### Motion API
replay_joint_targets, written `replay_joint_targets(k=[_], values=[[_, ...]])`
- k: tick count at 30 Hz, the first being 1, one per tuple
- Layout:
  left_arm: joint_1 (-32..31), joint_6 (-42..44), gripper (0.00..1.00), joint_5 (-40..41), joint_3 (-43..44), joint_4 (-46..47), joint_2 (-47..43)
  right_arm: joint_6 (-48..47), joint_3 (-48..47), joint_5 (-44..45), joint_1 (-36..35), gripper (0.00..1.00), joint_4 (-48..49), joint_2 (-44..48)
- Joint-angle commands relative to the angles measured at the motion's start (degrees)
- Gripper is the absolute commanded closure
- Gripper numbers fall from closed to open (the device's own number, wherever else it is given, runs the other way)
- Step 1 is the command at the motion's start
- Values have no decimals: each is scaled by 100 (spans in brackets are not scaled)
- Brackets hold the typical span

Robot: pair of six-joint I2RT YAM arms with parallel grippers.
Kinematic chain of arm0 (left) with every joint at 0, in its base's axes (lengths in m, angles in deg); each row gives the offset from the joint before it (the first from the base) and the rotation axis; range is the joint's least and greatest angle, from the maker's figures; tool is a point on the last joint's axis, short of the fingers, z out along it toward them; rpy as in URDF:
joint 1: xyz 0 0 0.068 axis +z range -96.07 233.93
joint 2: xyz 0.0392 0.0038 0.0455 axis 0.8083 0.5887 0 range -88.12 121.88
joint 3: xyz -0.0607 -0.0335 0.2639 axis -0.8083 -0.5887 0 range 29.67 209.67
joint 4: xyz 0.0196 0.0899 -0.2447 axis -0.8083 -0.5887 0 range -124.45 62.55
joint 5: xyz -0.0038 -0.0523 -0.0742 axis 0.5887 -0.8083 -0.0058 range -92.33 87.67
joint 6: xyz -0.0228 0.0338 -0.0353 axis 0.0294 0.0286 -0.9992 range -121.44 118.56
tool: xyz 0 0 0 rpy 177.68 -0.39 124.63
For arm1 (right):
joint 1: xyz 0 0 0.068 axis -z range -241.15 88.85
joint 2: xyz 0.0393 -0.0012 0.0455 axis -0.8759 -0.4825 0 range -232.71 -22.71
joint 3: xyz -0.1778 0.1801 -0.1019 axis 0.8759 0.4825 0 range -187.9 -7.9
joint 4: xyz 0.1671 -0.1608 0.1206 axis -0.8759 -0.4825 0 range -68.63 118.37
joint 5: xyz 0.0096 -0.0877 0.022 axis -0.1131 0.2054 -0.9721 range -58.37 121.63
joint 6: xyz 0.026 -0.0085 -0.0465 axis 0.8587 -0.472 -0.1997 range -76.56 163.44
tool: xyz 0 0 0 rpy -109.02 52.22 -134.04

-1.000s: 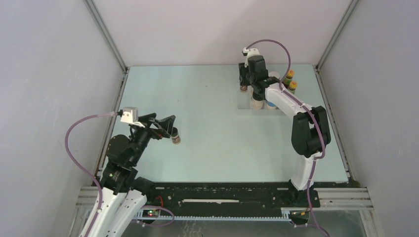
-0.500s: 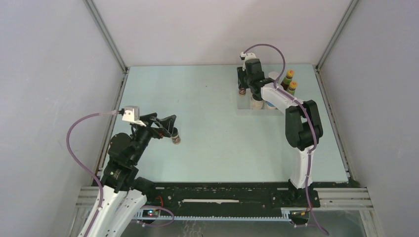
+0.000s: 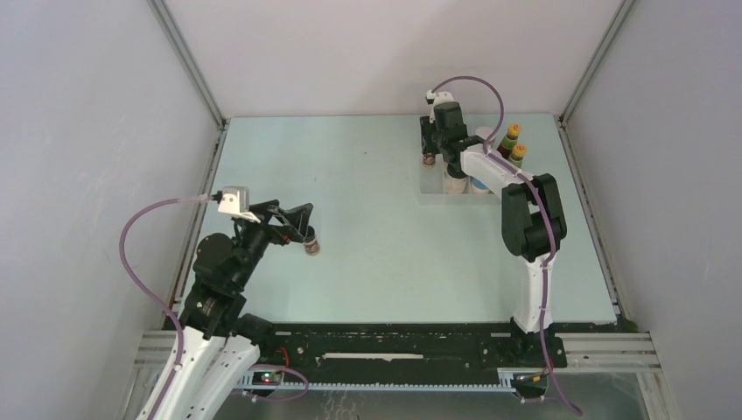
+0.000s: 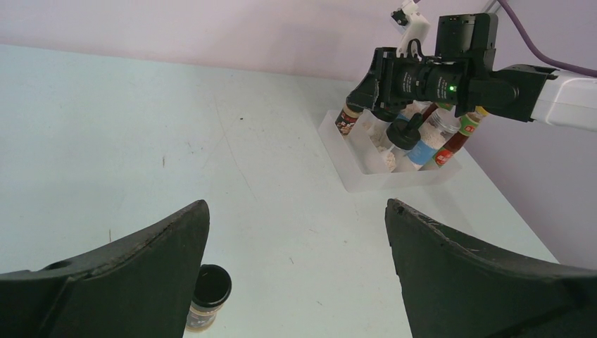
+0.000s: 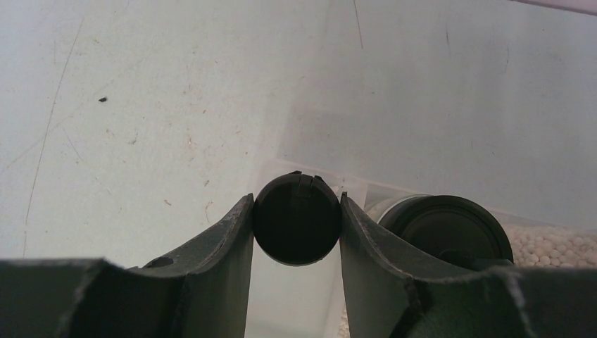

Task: Organize the condiment bottles
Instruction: Place the bottle in the storage box.

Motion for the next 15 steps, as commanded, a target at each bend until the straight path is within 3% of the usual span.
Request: replay_joint_targets(k=[1,15], values=[[24,120,1,-14,-31,222,50,68,-295,-23,61,100,226,-56],[24,143,1,-32,-9,219,76,112,-251,-73,63,100,249,-113]])
